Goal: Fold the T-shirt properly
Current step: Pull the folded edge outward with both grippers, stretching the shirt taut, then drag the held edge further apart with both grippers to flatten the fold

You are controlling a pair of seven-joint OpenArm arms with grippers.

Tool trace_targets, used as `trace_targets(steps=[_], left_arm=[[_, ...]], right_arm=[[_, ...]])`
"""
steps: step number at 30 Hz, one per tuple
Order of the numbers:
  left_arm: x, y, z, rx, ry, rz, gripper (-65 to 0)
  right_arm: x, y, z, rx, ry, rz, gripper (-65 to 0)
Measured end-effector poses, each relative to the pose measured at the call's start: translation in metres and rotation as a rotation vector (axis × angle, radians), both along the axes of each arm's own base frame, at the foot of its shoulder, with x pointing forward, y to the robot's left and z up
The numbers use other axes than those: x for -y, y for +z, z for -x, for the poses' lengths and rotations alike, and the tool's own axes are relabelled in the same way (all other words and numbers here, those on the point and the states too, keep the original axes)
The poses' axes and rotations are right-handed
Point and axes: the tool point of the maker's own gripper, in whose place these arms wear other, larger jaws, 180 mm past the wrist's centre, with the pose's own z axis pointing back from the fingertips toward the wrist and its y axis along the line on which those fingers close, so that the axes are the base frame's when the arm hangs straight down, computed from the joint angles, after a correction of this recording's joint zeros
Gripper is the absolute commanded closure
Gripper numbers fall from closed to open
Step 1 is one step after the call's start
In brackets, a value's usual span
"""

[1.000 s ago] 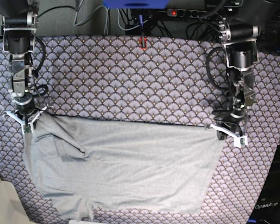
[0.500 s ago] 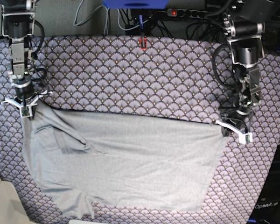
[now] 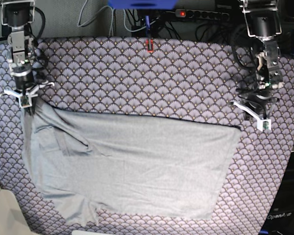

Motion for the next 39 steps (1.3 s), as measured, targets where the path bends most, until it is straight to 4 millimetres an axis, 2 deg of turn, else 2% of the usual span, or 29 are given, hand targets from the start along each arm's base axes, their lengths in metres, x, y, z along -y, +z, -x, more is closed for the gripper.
trace_targets(steps=[3, 9, 17, 22, 25, 28, 30, 36, 39], left_arm=[[0.000, -0.001, 0.002, 0.002, 0.002, -0.002, 0.0], [0.001, 0.002, 0.005, -0.004, -0.002, -0.004, 0.0], [0.020, 0.015, -0.013, -0.052, -0.021, 0.009, 0.0], [0.027, 0.055, -0.041, 0.055, -0.037, 0.000, 0.0], [0.036, 0.060, -0.041, 0.071, -0.048, 0.005, 0.0], [0.039, 0.058, -0.040, 0.065, -0.049, 0.010, 0.0], [0.038, 0.059, -0.047, 0.069, -0.042, 0.016, 0.0], [0.033, 0.049, -0.070, 0.040, -0.010, 0.055, 0.0], [0.033, 0.032, -0.071, -0.007, -0.002, 0.075, 0.0]], right_arm=[[-0.001, -0.001, 0.007, 0.006, 0.007, -0.006, -2.4], [-0.001, -0.001, 0.008, 0.006, 0.007, -0.006, -2.4], [0.001, -0.001, 0.007, 0.002, 0.001, -0.001, -2.4], [0.005, 0.011, 0.012, -0.038, -0.022, 0.008, -2.4], [-0.001, 0.020, 0.019, -0.055, -0.022, -0.041, -2.7], [-0.015, 0.039, 0.010, 0.002, -0.008, -0.110, -2.9], [-0.016, 0.049, 0.001, -0.003, -0.005, -0.129, -2.9], [-0.018, 0.062, -0.032, -0.057, -0.017, -0.130, -2.8], [-0.015, 0.059, -0.035, -0.095, -0.035, -0.123, -2.9]])
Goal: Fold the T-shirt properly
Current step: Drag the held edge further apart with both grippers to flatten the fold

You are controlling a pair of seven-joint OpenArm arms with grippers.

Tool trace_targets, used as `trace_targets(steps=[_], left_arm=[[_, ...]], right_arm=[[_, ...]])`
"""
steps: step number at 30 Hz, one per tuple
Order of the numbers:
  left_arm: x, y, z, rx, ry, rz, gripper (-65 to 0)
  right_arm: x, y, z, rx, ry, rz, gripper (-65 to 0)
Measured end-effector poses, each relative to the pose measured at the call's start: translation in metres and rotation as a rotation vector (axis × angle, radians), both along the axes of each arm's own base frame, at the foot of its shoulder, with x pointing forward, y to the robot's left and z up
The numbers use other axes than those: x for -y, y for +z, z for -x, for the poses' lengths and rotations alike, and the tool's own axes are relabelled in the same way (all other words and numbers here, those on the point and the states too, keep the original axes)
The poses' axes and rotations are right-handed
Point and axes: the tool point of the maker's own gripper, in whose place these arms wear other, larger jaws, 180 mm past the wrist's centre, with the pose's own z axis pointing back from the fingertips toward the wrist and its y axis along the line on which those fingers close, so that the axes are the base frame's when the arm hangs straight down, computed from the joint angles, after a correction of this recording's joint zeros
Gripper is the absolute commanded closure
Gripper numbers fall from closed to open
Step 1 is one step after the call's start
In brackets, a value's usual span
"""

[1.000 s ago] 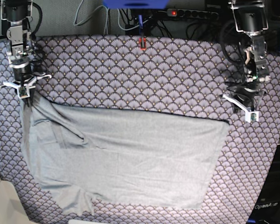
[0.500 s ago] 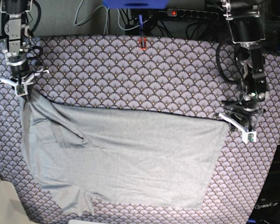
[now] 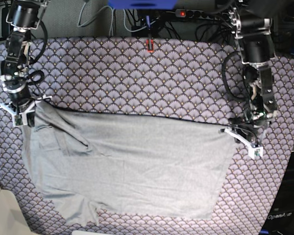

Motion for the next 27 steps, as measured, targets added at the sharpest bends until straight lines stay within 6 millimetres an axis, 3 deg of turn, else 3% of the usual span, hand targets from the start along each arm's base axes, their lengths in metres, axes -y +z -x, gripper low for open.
trace_targets(steps=[7, 12, 19, 27], left_arm=[[0.025, -0.021, -0.014, -0.065, -0.071, 0.001, 0.0], [0.027, -0.023, -0.013, -0.073, -0.090, -0.010, 0.0], [0.008, -0.032, 0.006, -0.060, -0.095, -0.018, 0.0], [0.002, -0.037, 0.020, -0.034, -0.099, -0.027, 0.0]], right_arm=[[-0.011, -0.015, 0.003, -0.080, 0.018, -0.001, -2.7], [-0.013, -0.030, 0.018, -0.139, 0.022, 0.000, -2.6], [-0.026, -0.042, 0.038, -0.192, 0.109, -0.034, -2.5], [-0.029, -0.047, 0.054, -0.193, 0.117, -0.052, -2.5]])
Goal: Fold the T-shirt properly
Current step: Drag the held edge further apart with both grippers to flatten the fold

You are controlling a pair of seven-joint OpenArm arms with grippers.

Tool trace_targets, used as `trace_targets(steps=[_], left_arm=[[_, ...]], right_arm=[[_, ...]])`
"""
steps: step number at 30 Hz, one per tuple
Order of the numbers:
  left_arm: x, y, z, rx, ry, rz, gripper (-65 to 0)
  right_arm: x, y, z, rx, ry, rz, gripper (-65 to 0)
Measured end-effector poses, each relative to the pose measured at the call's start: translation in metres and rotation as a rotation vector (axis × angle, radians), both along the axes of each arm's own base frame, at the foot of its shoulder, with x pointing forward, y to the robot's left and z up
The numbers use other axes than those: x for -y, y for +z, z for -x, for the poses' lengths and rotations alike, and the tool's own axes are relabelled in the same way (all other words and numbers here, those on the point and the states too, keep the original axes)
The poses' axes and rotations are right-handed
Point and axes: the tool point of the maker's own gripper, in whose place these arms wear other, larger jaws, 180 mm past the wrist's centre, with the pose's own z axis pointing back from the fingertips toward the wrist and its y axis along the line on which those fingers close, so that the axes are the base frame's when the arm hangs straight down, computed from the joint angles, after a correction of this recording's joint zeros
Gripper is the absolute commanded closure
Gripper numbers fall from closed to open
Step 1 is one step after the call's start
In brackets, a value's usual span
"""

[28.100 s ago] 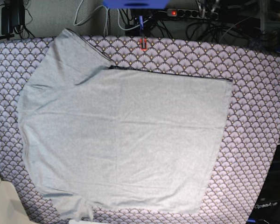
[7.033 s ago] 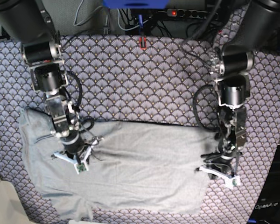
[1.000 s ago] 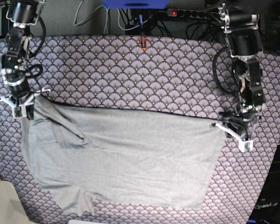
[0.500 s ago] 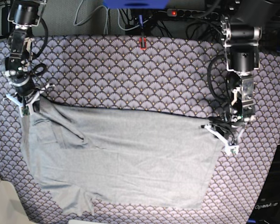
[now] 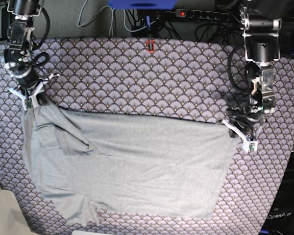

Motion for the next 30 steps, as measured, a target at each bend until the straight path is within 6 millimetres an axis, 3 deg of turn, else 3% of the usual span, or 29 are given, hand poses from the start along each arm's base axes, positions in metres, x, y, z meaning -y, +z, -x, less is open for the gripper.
trace_targets(steps=[10, 18, 22, 25, 27, 30], left_arm=[[-0.003, -0.007, 0.014, 0.019, 0.005, -0.001, 0.0], [-0.008, 0.003, 0.033, -0.025, -0.024, -0.071, 0.0], [-0.001, 0.013, 0.041, -0.094, -0.050, -0.108, 0.0], [0.005, 0.022, 0.038, -0.082, -0.062, -0.109, 0.0], [0.006, 0.030, 0.027, -0.060, -0.060, -0.108, 0.0], [0.008, 0.043, -0.001, -0.017, -0.035, -0.093, 0.0]], right_arm=[[-0.001, -0.005, 0.019, -0.007, 0.003, -0.016, -2.5], [0.009, 0.013, 0.040, -0.012, 0.025, 0.074, -2.5], [0.002, 0.045, 0.016, 0.094, 0.054, 0.088, -2.5], [0.000, 0.055, 0.009, 0.123, 0.060, 0.097, -2.5], [0.001, 0.056, 0.000, 0.128, 0.056, 0.097, -2.7], [0.003, 0.064, -0.028, 0.179, 0.041, 0.069, -2.8]])
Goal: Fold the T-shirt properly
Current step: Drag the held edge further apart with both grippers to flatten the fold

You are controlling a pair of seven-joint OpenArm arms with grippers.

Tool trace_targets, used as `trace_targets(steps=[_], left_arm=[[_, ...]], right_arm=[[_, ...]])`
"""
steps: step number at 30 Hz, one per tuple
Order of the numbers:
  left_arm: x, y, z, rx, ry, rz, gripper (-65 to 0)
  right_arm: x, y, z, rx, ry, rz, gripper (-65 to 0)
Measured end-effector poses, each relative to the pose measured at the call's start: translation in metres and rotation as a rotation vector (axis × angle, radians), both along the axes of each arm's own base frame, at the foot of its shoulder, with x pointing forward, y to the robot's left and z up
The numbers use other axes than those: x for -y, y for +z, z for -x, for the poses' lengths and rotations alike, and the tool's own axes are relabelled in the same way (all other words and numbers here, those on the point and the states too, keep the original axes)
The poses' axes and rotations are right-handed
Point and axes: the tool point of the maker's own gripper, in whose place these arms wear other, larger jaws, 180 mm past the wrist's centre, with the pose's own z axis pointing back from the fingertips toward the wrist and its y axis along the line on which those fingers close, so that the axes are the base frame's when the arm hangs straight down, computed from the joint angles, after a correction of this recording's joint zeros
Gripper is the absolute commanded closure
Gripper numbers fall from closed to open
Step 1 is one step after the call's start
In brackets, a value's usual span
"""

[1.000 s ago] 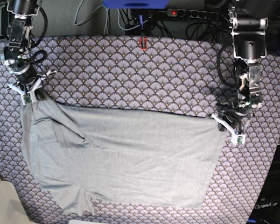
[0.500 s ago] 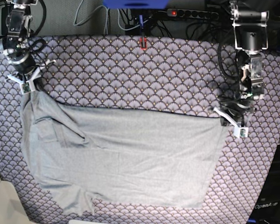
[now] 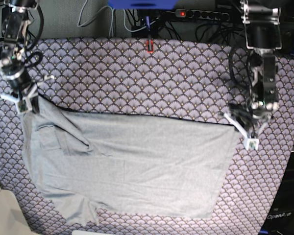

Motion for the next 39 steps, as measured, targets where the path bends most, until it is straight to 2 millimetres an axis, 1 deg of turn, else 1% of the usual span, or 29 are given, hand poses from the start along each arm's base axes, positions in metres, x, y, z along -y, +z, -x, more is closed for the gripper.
trace_targets(steps=[2, 3, 6, 9, 11, 12, 14, 15, 17, 20, 24, 27, 31, 36, 39], left_arm=[[0.005, 0.001, -0.015, 0.002, 0.005, 0.030, 0.0], [0.009, -0.002, -0.019, -0.008, 0.009, 0.046, 0.0], [0.016, -0.009, -0.024, -0.031, 0.016, 0.072, 0.0], [0.016, -0.016, -0.038, -0.005, 0.038, 0.091, 0.0], [0.016, -0.020, -0.042, 0.004, 0.045, 0.100, 0.0], [0.017, -0.025, -0.041, -0.008, 0.045, 0.115, 0.0], [0.015, -0.032, -0.041, 0.010, 0.060, 0.136, 0.0], [0.013, -0.034, -0.041, 0.014, 0.062, 0.139, 0.0], [0.010, -0.037, -0.041, 0.008, 0.058, 0.127, 0.0], [0.009, -0.040, -0.039, -0.016, 0.017, 0.049, 0.0], [0.005, -0.044, -0.033, -0.034, -0.025, -0.037, 0.0], [0.007, -0.046, -0.028, -0.032, -0.064, -0.055, 0.0], [0.015, -0.050, -0.020, -0.032, -0.171, -0.021, 0.0], [0.010, -0.055, -0.009, -0.030, -0.188, -0.002, 0.0], [0.012, -0.057, -0.003, -0.012, -0.191, 0.003, 0.0]], right_arm=[[0.005, -0.003, -0.017, 0.005, -0.021, -0.017, -2.8], [0.009, -0.008, -0.025, -0.012, -0.030, -0.010, -2.7], [0.017, -0.022, -0.038, -0.052, -0.044, 0.015, -2.5], [0.012, -0.040, -0.050, -0.131, -0.011, -0.013, -2.6], [0.007, -0.040, -0.061, -0.123, 0.003, -0.036, -2.5], [0.006, -0.042, -0.064, -0.122, 0.001, -0.048, -2.5], [0.006, -0.052, -0.059, -0.146, -0.001, -0.056, -2.5], [0.006, -0.058, -0.052, -0.167, -0.002, -0.057, -2.5], [0.004, -0.060, -0.044, -0.147, -0.002, -0.085, -2.5], [0.006, -0.064, -0.035, -0.154, -0.003, -0.085, -2.5], [0.005, -0.068, -0.022, -0.135, 0.000, -0.108, -2.5], [0.007, -0.069, -0.011, -0.116, 0.011, -0.112, -2.5], [0.011, -0.071, 0.007, -0.100, 0.014, -0.123, -2.5], [0.015, -0.072, 0.024, -0.080, 0.026, -0.129, -2.5], [0.016, -0.073, 0.034, -0.071, 0.027, -0.142, -2.5]])
